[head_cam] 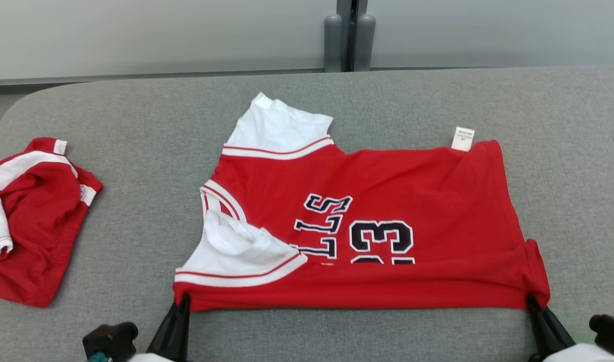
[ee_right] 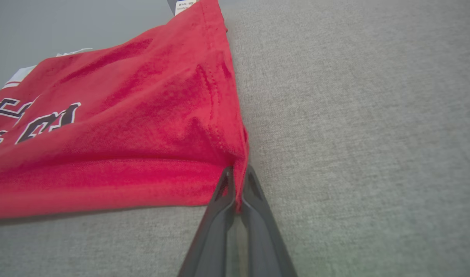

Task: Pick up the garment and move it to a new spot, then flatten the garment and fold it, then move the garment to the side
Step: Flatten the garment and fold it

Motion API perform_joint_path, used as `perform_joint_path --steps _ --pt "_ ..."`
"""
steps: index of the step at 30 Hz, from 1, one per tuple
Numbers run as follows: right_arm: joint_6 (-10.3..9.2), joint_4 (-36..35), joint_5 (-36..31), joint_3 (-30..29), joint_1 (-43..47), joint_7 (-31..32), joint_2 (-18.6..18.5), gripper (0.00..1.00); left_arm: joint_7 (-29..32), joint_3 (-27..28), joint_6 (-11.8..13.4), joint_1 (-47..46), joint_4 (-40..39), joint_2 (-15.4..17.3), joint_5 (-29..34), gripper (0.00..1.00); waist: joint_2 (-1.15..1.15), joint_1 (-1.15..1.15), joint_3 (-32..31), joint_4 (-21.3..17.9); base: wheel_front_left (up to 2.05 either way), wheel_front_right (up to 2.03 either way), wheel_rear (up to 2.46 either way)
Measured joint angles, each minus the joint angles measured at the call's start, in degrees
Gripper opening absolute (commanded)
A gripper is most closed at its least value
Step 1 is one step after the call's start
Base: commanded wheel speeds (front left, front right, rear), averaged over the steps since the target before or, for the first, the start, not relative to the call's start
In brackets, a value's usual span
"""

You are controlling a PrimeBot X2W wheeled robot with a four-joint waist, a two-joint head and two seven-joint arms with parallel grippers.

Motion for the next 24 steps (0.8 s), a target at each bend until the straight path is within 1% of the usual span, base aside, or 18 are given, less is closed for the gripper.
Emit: perform_joint_path --steps 4,7,10,11,12,13,14,17,18,21,24 --pt "0.00 -1.7 0.3 -1.4 3.7 1.4 0.2 0.00 1.0 -0.5 0.8 3.0 -1.1 -0.4 -0.5 0.00 0.00 0.00 -1.2 0.7 0.00 0.00 0.00" --pt "-0.01 -3.3 0.3 -1.8 5.7 2.3 0.7 0.00 1.6 -0.6 1.6 4.7 -0.9 -0.3 -0.5 0.00 0.00 0.00 -1.9 0.9 0.00 0.00 0.00" --pt "-0.03 -4.6 -0.1 -1.9 7.1 3.7 1.3 0.00 3.1 -0.9 1.9 5.9 -0.1 -0.1 -0.7 0.00 0.00 0.00 -2.4 0.7 0.00 0.00 0.00" --pt "-0.09 -5.1 -0.1 -1.8 7.3 4.0 1.5 0.18 3.2 -0.9 1.9 5.9 0.2 0.0 -0.7 0.00 0.00 0.00 -2.5 0.6 0.00 0.00 0.00" --pt "-0.10 -5.4 -0.1 -1.8 7.4 4.4 1.7 0.50 3.5 -1.1 2.0 5.8 0.6 0.2 -0.7 0.24 0.00 0.00 -2.5 0.5 0.00 0.00 0.00" --pt "-0.10 -5.7 -0.2 -1.7 7.5 4.6 1.8 1.00 3.9 -1.3 1.9 5.7 1.2 0.3 -0.7 0.82 0.00 0.00 -2.6 0.4 0.00 0.00 0.00" --pt "-0.10 -6.3 -0.4 -1.7 7.8 4.7 1.9 1.00 4.0 -1.4 1.9 5.6 1.6 0.4 -0.8 1.00 0.00 0.00 -2.6 0.3 0.00 0.00 0.00" --pt "-0.09 -7.8 -1.8 -1.8 7.9 3.9 2.6 1.00 3.6 -1.4 1.9 4.9 2.2 0.8 -0.4 1.00 0.00 0.00 -2.6 0.0 0.00 0.00 0.00" --pt "-0.10 -8.4 -2.5 -2.3 7.9 3.4 2.6 1.00 2.9 -1.4 2.3 4.4 2.2 1.0 0.2 1.00 0.00 0.00 -2.5 -0.2 0.00 0.00 0.00" --pt "-0.16 -12.4 -6.2 -4.1 6.8 1.0 2.5 1.00 0.2 -1.3 3.1 2.6 0.9 1.2 2.1 1.00 0.00 0.00 -2.4 -1.0 0.00 0.00 0.00" --pt "-0.16 -17.2 -10.1 -6.2 4.9 -0.3 2.7 1.00 -2.6 -1.1 4.2 0.3 -0.6 2.2 4.9 1.00 0.00 0.00 -2.2 -1.8 0.00 0.00 0.00"
